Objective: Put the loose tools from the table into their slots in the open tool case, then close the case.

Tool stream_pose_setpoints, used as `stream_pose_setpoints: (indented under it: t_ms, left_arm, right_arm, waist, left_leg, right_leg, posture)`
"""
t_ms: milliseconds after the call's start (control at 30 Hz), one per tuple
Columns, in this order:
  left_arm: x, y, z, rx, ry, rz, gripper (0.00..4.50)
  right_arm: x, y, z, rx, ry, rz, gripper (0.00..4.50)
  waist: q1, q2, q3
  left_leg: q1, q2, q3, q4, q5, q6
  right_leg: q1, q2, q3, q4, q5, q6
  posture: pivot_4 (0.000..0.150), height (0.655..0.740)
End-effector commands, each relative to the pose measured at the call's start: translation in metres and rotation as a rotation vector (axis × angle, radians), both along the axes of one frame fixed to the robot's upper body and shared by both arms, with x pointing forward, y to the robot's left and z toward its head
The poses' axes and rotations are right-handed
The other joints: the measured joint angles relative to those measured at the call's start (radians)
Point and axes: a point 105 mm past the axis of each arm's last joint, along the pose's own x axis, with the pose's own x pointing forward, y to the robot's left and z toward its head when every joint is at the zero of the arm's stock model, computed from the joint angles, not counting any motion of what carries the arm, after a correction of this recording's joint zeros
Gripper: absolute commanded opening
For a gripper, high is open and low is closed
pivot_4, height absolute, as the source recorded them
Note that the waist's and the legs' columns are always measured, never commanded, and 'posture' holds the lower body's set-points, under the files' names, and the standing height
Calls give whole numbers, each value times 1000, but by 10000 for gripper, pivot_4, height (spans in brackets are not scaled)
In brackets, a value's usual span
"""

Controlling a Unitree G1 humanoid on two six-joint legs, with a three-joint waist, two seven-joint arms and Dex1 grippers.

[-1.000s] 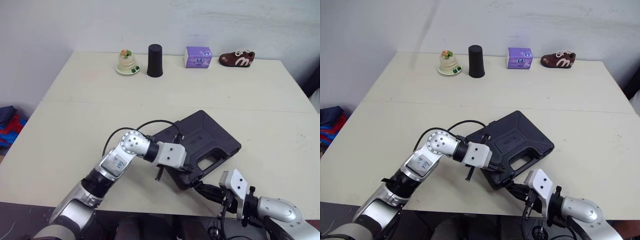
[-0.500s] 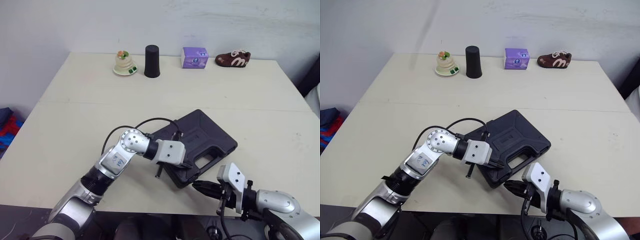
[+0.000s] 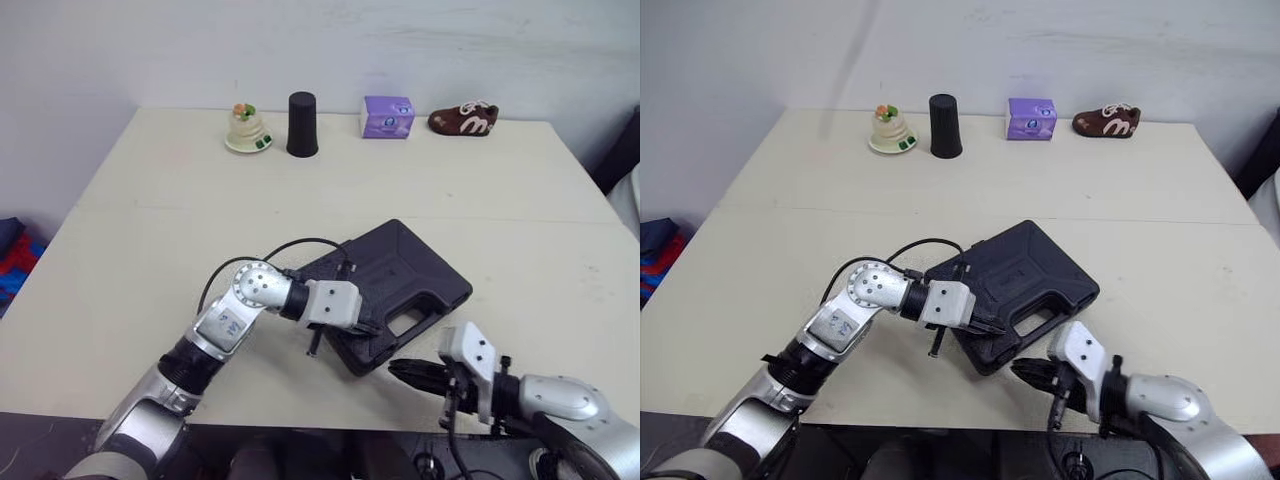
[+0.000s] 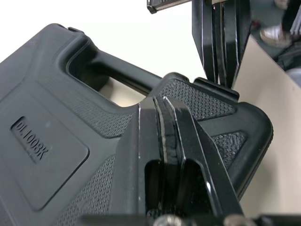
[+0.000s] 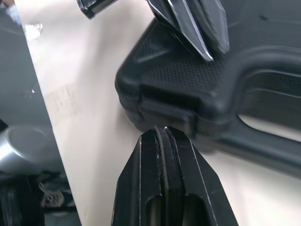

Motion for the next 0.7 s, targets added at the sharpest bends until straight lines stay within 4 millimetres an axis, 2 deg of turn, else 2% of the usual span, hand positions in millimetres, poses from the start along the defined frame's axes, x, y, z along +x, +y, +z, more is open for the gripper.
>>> stream_pose_setpoints:
  t_ms: [33,100,133,167,200,267,300,433,467,500,600,700]
  left_arm:
    - [4,22,10,-103,52,29,868]
    - [10,36,21,-163,52,77,868]
    - [18,45,28,-196,19,128,314]
    - [24,56,34,-225,12,184,3150]
    - [31,66,39,-246,-9,239,6673]
    - [41,92,45,-253,-28,342,14223]
    - [46,110,46,-239,-23,419,20073]
    - [55,174,34,-127,-15,626,37756]
    - [56,187,30,-108,1,661,42144]
    - [55,194,28,-99,11,681,44239]
    - [54,256,9,28,78,890,44239]
    - [47,286,10,51,60,981,44239]
  right_arm:
    - [1,-29,22,-66,-103,-15,0]
    - [4,-51,34,-122,-162,-56,0]
    - [4,-61,38,-137,-154,-79,3159]
    - [3,-71,43,-158,-148,-97,6536]
    - [2,-82,46,-188,-147,-119,9386]
    - [5,-108,57,-255,-182,-185,18624]
    - [7,-124,64,-295,-208,-231,25063]
    - [10,-179,86,-441,-269,-346,44052]
    - [11,-189,90,-464,-279,-362,45000]
    - [12,-195,92,-478,-286,-369,45000]
    - [16,-219,108,-522,-329,-389,45000]
    - [20,-241,125,-568,-371,-436,45000]
  waist:
    - [1,1,2]
    - [-2,3,8]
    - [-2,3,10]
    - [0,3,13]
    - [1,3,15]
    - [1,3,15]
    - [0,3,15]
    - [-5,4,17]
    - [-5,4,18]
    - [-3,4,19]
    - [-4,4,22]
    - [-5,4,24]
  left_leg:
    - [-1,0,-1,0,0,0]
    - [-1,0,-1,0,0,0]
    - [-2,0,0,0,0,0]
    - [-2,0,0,0,0,0]
    - [-2,-1,-1,1,0,0]
    - [-2,-1,-1,0,0,0]
    - [-2,-1,-1,0,0,-1]
    - [-2,-1,1,-3,-2,-2]
    - [-2,-2,2,-3,-2,-3]
    - [-2,-1,3,-3,-2,-3]
    - [-2,0,3,-3,-2,-3]
    - [-2,0,7,-4,-3,-3]
  right_leg:
    - [-1,0,-1,0,0,0]
    - [-1,1,0,0,1,1]
    - [-2,1,0,0,1,1]
    - [-2,2,0,0,1,2]
    - [-2,2,0,0,1,2]
    - [-2,2,0,0,1,2]
    - [-2,2,0,-1,1,2]
    - [-3,2,0,-4,1,2]
    - [-3,2,0,-4,1,2]
    - [-4,2,-1,-5,0,2]
    - [-4,2,-1,-5,0,1]
    - [-7,1,-1,-4,0,1]
  posture:
    - [1500,7400]
    - [1500,7400]
    - [1500,7400]
    - [1500,7400]
    - [1500,7400]
    - [1500,7400]
    - [1500,7400]
    - [1500,7400]
    - [1500,7400]
    - [1500,7400]
    - [1500,7400]
    - [1500,7400]
